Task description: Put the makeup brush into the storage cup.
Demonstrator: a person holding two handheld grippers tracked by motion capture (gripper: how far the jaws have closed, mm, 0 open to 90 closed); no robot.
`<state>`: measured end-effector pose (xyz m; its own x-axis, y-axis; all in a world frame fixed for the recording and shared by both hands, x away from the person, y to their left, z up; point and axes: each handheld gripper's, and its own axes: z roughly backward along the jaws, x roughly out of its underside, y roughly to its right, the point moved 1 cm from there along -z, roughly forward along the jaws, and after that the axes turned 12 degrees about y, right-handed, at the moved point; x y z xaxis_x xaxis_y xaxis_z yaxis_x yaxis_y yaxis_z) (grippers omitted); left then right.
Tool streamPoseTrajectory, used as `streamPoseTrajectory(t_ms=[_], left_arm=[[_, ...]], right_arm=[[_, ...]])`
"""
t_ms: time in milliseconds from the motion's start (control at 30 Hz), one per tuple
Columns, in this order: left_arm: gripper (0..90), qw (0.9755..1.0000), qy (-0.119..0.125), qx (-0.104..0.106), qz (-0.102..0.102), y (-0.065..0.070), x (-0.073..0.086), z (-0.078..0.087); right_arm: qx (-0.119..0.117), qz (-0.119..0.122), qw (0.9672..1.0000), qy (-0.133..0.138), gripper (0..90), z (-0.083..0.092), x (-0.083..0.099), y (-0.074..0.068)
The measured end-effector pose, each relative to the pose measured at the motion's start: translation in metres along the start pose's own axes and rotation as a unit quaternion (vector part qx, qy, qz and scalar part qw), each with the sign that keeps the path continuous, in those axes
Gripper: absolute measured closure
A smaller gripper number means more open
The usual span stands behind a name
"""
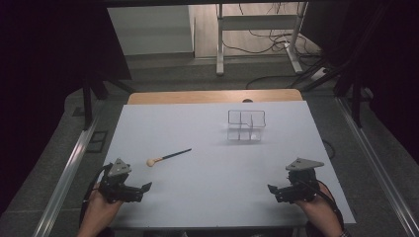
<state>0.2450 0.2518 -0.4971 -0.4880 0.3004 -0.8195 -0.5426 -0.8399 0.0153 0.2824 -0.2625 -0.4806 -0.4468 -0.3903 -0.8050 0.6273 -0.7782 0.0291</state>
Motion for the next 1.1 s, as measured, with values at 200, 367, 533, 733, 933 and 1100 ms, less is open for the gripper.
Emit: streamPoseTrajectory(t_ms=[200,367,533,733,933,1100], left_arm=[[0.0,0.9999,-0.013,-0.006,-0.007,-0.001,-0.005,-0.004],[0.0,0.9998,-0.02,-0.008,0.001,-0.002,-0.007,-0.006],[0.0,0.9996,-0.029,-0.003,-0.002,-0.003,-0.01,-0.01],[0.0,0.9992,-0.039,0.009,-0.004,-0.002,-0.016,-0.017],[0.0,0.999,-0.042,0.011,-0.008,-0.004,-0.02,-0.021],[0.0,0.999,-0.043,0.009,-0.011,-0.006,-0.022,-0.023]], right_arm=[[0.0,0.002,1.0,-0.002,0.0,0.0,0.0,0.0],[0.005,0.004,0.9999,-0.009,0.0,-0.002,0.0,-0.001],[0.004,0.006,0.9999,-0.009,0.0,-0.002,0.0,-0.001],[0.005,0.012,0.9998,-0.015,0.0,-0.002,0.0,-0.002],[0.006,0.009,0.9999,-0.013,0.0,-0.002,0.0,-0.001],[0.006,0.01,0.9998,-0.015,0.0,-0.002,0.0,-0.002]])
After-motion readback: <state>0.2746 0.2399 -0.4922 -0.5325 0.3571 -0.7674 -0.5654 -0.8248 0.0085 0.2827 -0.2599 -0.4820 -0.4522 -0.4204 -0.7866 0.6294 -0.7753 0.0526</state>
